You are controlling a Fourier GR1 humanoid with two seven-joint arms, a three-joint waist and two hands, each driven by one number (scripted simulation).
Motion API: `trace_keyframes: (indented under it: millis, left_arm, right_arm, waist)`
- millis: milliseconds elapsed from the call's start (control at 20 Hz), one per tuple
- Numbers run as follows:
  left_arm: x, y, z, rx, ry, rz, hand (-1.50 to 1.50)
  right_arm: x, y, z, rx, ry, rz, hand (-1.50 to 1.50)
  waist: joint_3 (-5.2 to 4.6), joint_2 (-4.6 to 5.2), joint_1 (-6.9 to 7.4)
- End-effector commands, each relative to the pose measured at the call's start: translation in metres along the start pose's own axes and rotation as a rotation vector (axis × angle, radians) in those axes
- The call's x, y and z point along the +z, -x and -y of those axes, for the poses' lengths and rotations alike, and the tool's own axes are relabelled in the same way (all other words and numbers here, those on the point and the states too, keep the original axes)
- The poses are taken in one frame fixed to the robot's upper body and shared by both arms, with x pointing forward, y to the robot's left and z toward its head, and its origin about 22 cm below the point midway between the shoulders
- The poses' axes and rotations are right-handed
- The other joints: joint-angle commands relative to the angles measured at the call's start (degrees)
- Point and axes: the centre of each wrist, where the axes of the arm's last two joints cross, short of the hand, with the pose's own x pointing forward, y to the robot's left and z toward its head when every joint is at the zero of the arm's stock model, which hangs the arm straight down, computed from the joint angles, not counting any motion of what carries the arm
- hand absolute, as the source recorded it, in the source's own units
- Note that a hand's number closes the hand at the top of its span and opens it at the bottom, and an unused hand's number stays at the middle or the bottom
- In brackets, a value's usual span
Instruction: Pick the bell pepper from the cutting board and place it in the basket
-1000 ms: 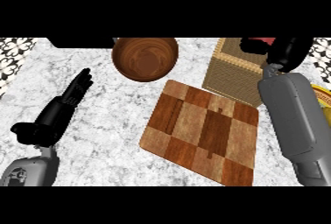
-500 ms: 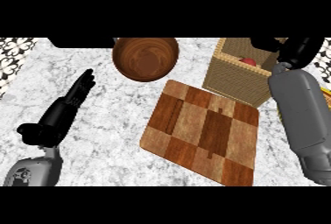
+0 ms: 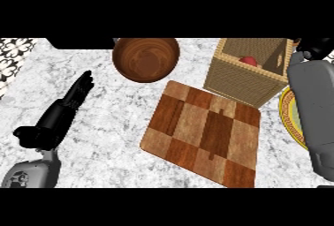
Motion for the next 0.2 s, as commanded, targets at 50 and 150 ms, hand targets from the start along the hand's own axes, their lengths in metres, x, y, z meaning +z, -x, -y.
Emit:
trace_keyframes:
  millis: [50, 150]
  left_arm:
    - [0.008, 0.008, -0.013, 0.005, -0.027, 0.002, 0.0]
    - [-0.002, -0.007, -0.009, 0.017, -0.012, -0.002, 0.0]
  right_arm:
    - [-0.015, 0.0, 0.036, -0.157, 0.051, -0.108, -1.5]
    - [-0.014, -0.001, 0.039, -0.139, 0.025, -0.157, -1.5]
  waist:
    - [-0.01, -0.28, -0.93]
    - [-0.02, -0.25, -0.61]
